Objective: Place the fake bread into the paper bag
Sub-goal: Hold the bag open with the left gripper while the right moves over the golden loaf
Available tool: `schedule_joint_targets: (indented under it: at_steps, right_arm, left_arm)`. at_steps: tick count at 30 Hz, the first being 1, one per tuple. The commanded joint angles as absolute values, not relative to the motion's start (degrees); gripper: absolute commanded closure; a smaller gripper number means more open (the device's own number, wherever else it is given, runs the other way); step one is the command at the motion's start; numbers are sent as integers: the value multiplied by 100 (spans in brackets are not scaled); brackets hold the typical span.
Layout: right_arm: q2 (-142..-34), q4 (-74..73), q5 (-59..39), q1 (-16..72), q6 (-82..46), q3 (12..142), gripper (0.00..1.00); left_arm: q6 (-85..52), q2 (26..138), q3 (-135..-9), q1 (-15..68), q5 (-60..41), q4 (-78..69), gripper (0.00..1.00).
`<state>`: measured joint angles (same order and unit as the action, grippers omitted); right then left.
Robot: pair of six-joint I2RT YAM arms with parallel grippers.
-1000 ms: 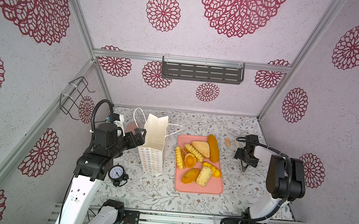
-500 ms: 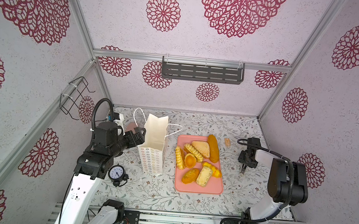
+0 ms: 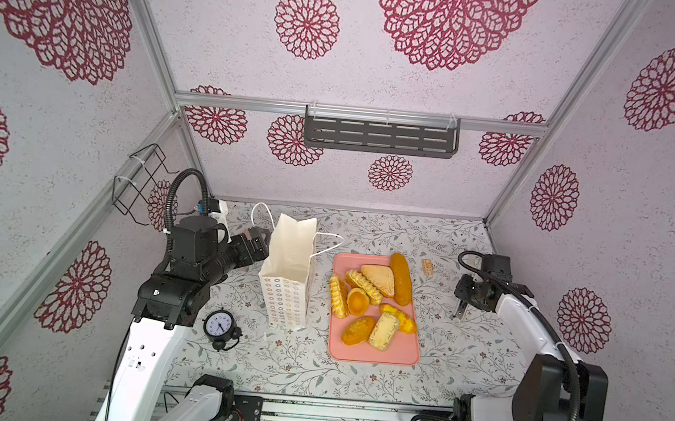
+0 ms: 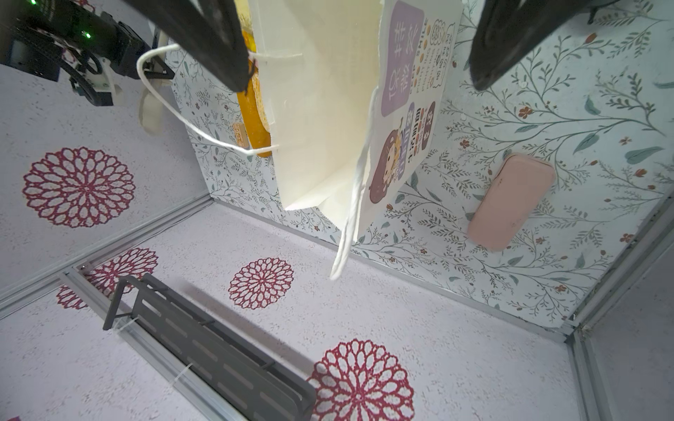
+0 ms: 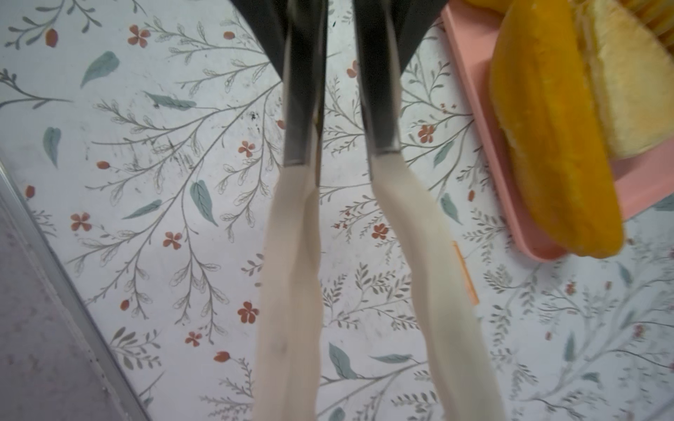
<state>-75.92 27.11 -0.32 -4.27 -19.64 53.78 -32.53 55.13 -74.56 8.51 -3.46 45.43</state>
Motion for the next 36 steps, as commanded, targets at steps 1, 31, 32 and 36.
schedule_joint_targets:
  at_steps: [1,31,32,36]
  right_arm:
    - [-7176,2946,-615,-380,-2105,5683,63]
    - [-6575,3893,-2292,572,-1781,6526,58]
    - [-6567,4012,-2261,625,-1724,6589,58]
    - [-6563,4473,-2259,733,-1517,6722,57]
  left_arm:
    - [-3088,5628,-7761,835,-130,4741,3]
    - [-3138,6688,-9339,1169,1310,5707,3]
    - [-3097,6676,-9337,1140,1415,5690,3]
    - [-3028,6570,-9232,855,1343,5520,3]
